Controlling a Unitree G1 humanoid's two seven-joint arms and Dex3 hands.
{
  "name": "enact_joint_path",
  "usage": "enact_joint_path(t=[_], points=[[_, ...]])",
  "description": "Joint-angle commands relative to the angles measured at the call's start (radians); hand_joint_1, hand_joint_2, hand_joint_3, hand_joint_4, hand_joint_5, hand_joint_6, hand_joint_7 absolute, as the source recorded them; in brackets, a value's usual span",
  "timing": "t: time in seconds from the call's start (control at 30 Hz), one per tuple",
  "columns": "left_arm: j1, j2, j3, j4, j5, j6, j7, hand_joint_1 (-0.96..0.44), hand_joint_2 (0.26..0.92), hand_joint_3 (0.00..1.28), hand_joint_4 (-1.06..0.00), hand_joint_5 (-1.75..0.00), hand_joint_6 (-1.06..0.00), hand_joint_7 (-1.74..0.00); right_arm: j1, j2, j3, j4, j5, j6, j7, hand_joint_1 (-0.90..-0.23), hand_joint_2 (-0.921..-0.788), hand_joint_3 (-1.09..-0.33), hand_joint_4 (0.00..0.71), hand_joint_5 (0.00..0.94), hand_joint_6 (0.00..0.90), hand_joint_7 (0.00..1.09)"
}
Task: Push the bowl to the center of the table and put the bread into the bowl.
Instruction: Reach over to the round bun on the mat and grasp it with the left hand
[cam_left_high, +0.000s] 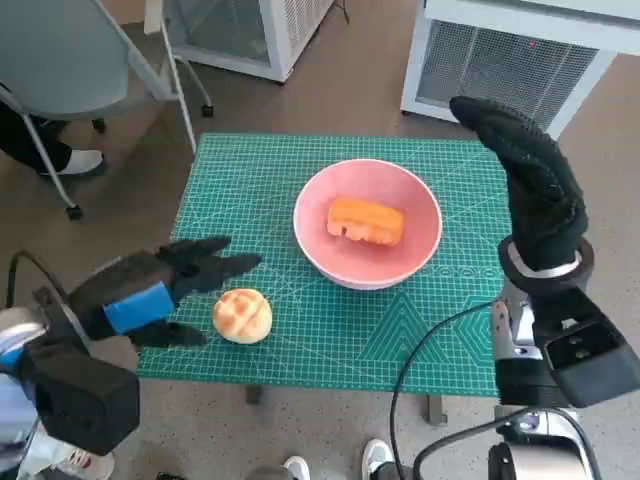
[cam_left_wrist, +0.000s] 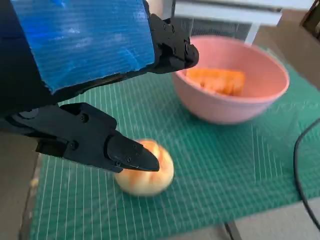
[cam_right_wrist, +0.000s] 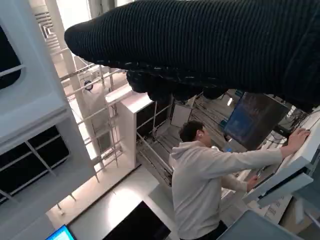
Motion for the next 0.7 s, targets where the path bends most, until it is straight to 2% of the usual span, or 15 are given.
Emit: enact_joint_path(t=[0.03, 0.47, 0.7], points=[[0.008, -0.009, -0.033, 0.032, 0.017, 0.008, 0.006, -0.26, 0.893, 0.00, -0.24, 0.00, -0.29, 0.00, 0.013, -0.005, 0.003, 0.024, -0.003, -0.003, 0.020, -0.563, -0.921, -0.726, 0.274, 0.002, 0.224, 0.25], [-0.061, -0.080, -0.167, 0.160, 0.108, 0.007, 0.045, -0.21, 0.894, 0.00, -0.23, 0.00, -0.27, 0.00, -0.001, -0.010, 0.000, 0.044, 0.006, 0.006, 0.039, -0.559, -0.921, -0.726, 0.273, 0.001, 0.218, 0.26], [-0.140, -0.143, -0.256, 0.315, 0.186, -0.024, 0.093, -0.19, 0.896, 0.00, -0.26, -0.01, -0.33, -0.03, 0.004, -0.011, 0.002, 0.029, 0.008, 0.012, 0.044, -0.553, -0.921, -0.729, 0.273, 0.001, 0.214, 0.27]])
